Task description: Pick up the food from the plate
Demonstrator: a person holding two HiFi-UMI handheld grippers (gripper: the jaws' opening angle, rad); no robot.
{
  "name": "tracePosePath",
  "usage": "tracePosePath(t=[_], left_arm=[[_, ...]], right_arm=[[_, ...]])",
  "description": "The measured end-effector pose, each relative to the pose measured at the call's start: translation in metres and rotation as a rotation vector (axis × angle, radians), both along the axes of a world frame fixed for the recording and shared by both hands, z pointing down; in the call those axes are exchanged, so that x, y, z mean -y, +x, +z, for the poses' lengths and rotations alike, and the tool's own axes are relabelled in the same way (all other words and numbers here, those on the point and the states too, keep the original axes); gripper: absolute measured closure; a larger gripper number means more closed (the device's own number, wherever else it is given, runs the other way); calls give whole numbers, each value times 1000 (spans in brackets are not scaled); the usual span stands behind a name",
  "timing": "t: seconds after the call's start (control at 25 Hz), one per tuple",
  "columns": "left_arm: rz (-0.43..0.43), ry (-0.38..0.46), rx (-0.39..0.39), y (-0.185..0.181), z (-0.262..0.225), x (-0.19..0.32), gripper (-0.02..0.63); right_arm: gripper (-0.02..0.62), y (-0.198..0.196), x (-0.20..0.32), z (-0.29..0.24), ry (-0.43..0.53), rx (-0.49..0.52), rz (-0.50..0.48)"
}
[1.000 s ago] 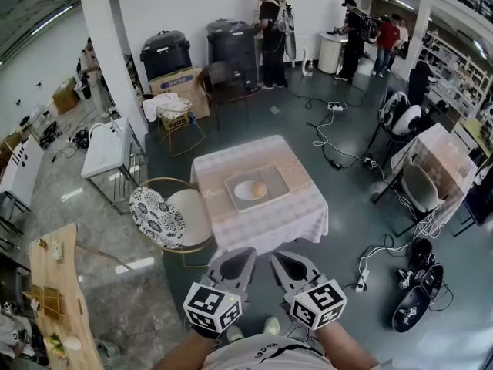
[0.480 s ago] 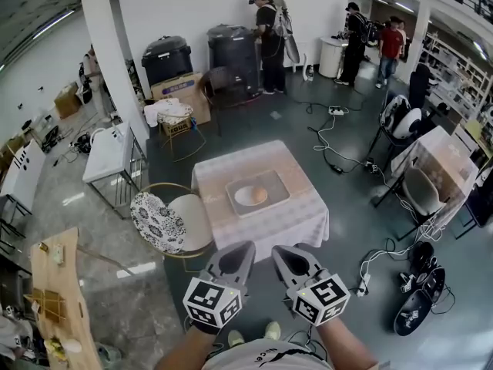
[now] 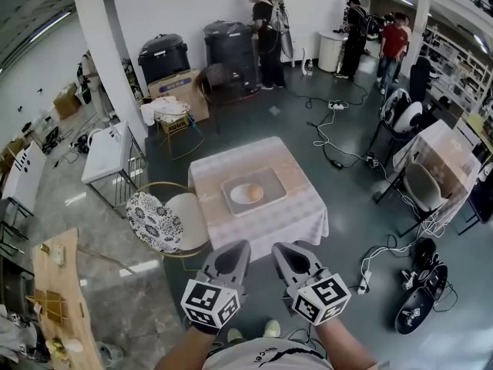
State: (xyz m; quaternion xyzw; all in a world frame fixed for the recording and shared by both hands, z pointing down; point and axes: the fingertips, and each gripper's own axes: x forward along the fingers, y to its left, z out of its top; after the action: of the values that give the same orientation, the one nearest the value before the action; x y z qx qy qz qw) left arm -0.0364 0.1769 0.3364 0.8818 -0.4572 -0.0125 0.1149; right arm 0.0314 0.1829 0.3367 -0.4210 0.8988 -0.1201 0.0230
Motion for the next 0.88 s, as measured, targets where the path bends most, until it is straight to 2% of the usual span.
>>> tracePosePath(t=[0.4, 0.88], left_arm=[[-30, 1, 14, 29, 8, 12, 601], [-24, -34, 26, 39, 33, 48, 601]], right_arm=[[581, 38, 14, 7, -1, 14, 0], [581, 47, 49, 27, -36, 19, 21]])
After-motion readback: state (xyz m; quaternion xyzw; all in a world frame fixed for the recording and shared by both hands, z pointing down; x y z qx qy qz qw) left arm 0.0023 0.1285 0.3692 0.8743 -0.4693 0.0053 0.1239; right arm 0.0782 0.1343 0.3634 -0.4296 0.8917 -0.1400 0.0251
